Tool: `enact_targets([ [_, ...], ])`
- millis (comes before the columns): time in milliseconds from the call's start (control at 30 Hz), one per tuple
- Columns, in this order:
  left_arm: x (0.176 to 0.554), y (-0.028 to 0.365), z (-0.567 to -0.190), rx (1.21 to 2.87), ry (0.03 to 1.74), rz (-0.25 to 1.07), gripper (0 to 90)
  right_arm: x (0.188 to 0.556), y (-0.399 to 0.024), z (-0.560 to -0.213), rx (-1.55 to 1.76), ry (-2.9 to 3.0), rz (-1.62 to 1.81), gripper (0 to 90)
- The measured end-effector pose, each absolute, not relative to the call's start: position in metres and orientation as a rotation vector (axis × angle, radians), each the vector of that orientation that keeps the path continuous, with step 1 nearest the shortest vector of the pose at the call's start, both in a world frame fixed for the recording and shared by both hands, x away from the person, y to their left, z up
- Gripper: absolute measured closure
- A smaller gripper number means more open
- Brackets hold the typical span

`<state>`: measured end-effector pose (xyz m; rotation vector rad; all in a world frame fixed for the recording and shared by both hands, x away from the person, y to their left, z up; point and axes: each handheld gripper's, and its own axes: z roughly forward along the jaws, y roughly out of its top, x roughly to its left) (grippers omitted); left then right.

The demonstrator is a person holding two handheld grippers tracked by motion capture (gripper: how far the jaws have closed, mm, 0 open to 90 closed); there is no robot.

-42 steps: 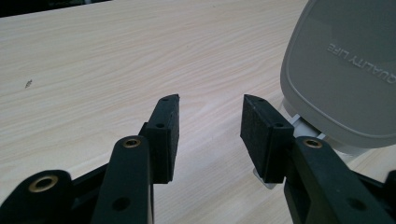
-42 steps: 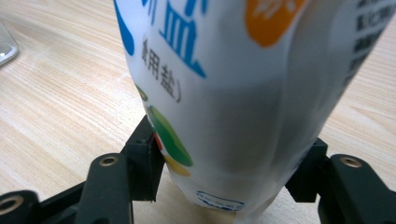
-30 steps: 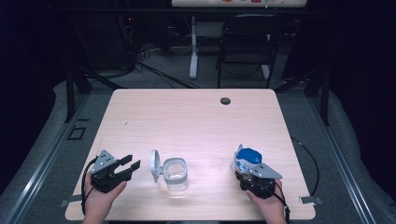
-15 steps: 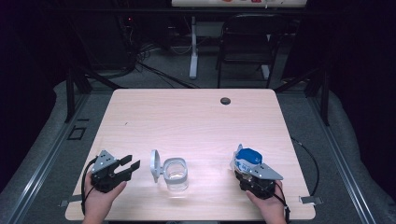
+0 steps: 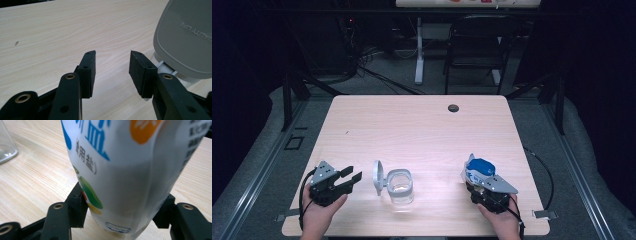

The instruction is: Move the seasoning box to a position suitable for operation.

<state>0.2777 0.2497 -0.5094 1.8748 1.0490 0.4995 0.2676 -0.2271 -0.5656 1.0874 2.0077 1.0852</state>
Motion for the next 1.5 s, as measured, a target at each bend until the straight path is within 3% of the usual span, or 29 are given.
enact_targets([
  [1500, 0.280, 0.260, -0.506, 1.855, 1.057, 0.515, 57.3, 0.267, -0.206, -0.555, 0.995, 2.021, 1.072, 40.9],
])
